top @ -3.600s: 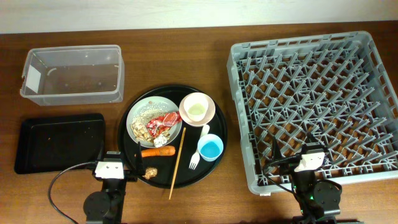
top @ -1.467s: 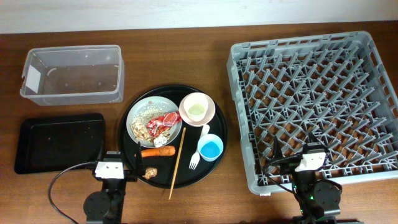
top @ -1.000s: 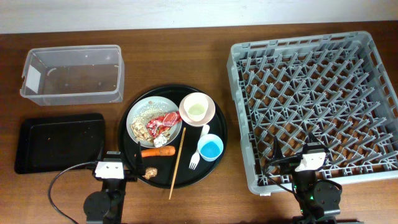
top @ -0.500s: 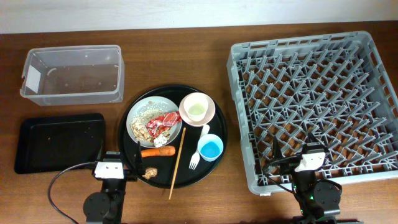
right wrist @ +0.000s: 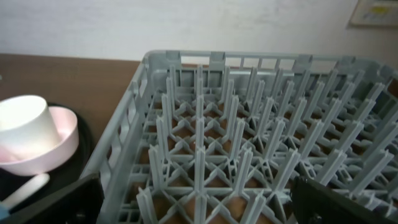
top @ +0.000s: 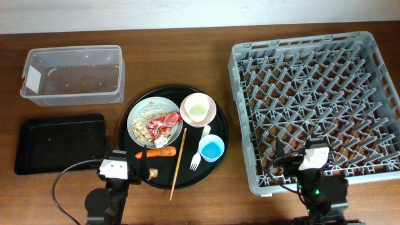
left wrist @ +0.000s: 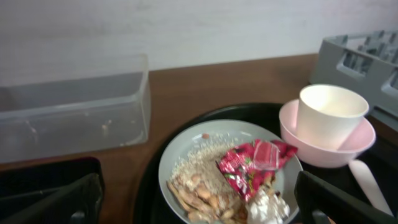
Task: Sort waste into correct bins and load items into the dishwasher rack
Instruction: 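Reach the left gripper to the plate and grasp the red wrapper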
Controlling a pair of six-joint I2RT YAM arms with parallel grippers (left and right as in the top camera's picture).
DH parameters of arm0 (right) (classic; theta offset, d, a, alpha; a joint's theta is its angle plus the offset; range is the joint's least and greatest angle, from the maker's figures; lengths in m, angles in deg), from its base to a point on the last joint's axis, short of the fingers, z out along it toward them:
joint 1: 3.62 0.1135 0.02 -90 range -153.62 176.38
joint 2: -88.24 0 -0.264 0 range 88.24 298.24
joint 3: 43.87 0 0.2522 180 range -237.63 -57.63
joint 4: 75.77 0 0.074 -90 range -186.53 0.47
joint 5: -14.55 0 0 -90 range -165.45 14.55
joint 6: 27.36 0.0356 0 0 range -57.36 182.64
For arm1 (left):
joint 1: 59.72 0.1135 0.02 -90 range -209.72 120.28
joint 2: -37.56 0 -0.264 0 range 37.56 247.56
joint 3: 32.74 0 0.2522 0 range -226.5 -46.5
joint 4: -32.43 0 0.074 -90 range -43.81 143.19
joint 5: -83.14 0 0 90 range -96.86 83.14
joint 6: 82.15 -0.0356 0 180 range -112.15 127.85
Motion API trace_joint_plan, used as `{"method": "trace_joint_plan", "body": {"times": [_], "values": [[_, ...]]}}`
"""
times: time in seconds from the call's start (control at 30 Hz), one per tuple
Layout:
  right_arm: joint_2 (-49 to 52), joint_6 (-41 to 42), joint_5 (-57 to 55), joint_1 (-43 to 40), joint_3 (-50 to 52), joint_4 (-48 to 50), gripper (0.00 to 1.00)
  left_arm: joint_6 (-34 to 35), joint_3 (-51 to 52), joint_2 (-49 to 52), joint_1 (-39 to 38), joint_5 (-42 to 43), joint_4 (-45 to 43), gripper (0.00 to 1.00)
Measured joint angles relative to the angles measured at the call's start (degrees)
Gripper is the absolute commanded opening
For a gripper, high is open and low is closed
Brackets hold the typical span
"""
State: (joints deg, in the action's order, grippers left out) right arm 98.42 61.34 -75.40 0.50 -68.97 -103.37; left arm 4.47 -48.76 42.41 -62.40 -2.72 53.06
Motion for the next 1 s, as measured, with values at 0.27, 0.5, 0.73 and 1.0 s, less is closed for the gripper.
{"method": "trace_joint_plan", "body": {"times": [0.27,0.5,0.73,1.0], "values": [[20.96,0.00,0.42,0.00,-23.17,-16.11,0.99,0.13,-13.81,14.40,0.00,0.44,9.62,0.99],[36.37,-0.02,2.93,0.00,-42.27,-35.67,0.99,0.13,-31.87,33.16,0.00,4.48,22.08,0.99],[42.69,0.00,8.09,0.02,-48.89,-47.01,0.99,0.15,-49.07,46.45,0.00,7.72,40.28,0.99],[42.77,-0.02,9.03,0.02,-48.96,-49.35,0.99,0.15,-50.95,47.50,0.00,8.76,38.53,0.99]]}}
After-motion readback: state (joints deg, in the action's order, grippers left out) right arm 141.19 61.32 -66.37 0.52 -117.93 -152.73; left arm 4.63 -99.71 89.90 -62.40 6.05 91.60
